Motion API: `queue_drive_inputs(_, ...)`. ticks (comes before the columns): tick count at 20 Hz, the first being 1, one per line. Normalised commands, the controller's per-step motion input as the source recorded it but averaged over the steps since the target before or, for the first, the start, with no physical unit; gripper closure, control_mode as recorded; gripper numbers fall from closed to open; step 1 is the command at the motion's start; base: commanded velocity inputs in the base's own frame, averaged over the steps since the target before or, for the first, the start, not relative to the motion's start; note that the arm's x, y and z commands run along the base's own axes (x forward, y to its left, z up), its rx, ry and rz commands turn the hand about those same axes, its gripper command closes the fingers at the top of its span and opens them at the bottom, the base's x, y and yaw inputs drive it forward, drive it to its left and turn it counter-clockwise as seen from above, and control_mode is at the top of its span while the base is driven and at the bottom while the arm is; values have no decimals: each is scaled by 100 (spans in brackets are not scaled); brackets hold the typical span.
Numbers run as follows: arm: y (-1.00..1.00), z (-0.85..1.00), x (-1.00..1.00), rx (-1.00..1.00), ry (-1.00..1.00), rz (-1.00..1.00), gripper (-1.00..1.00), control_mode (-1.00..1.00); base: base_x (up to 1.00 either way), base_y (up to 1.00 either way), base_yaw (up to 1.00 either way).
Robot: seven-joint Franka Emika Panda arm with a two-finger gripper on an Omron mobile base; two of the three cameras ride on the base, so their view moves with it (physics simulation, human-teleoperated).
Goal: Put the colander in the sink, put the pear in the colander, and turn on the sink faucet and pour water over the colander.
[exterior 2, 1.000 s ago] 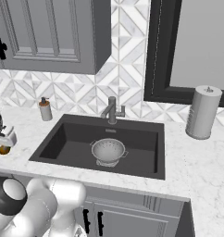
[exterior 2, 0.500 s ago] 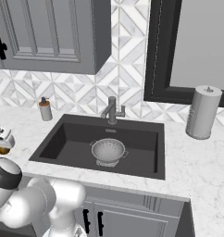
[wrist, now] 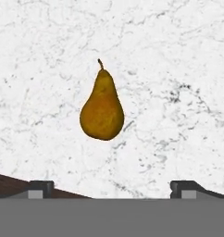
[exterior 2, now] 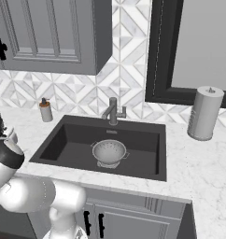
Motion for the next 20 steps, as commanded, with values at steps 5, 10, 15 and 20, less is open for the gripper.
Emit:
queue_drive_inputs(5,3,-39,0,0,0,0,-100,-100,0,0,0)
queue_drive_inputs(10,7,-30,1,0,0,0,-100,-100,0,0,0)
queue_drive_inputs(15,9,-22,4,0,0,0,-100,-100,0,0,0)
queue_drive_inputs(20,15,-11,10,0,0,0,-100,-100,0,0,0)
